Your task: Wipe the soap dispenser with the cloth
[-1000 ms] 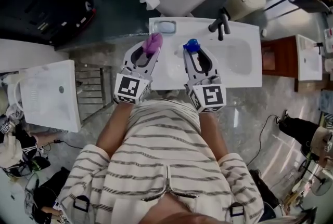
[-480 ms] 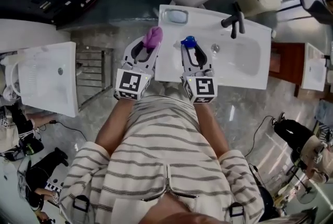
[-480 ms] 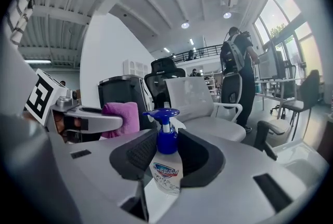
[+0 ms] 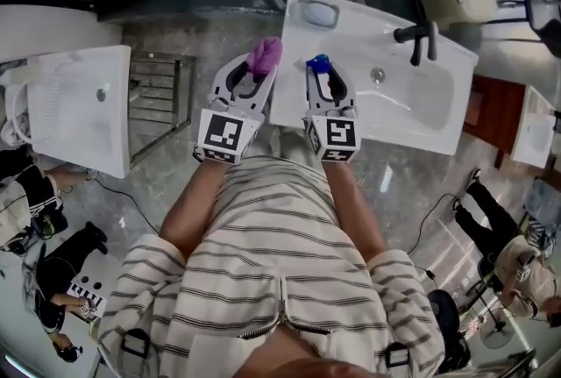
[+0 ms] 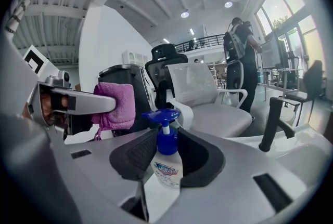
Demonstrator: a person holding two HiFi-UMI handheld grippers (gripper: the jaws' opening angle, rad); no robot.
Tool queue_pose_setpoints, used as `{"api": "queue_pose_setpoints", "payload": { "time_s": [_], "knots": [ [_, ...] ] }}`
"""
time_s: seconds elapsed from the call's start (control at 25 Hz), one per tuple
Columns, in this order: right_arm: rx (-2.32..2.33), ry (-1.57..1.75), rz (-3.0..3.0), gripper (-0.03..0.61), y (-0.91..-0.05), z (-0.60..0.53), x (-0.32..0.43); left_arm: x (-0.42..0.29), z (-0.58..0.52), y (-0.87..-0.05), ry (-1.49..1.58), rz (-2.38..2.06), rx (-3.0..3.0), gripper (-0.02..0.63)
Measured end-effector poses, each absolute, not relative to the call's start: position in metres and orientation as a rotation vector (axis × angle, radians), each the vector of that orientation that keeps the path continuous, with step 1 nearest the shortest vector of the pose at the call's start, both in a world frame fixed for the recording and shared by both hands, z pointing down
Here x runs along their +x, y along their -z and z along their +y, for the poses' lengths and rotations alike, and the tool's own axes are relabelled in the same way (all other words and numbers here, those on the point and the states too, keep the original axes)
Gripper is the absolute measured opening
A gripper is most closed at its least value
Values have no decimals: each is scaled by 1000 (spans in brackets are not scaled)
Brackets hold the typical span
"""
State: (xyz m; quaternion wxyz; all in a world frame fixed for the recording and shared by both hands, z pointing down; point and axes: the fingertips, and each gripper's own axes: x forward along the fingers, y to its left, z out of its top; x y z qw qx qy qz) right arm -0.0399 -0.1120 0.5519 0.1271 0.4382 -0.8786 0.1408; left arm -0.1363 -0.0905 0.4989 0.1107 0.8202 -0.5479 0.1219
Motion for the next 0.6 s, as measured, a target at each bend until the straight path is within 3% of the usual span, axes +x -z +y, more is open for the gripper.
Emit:
{"api": "queue_pose_setpoints", "payload": {
  "time_s": [0.6],
  "knots": [
    [1213,-455,-2499,133,-598,-108,-62,-141,-87,-524,-381,-1577,2381,129]
  ]
}}
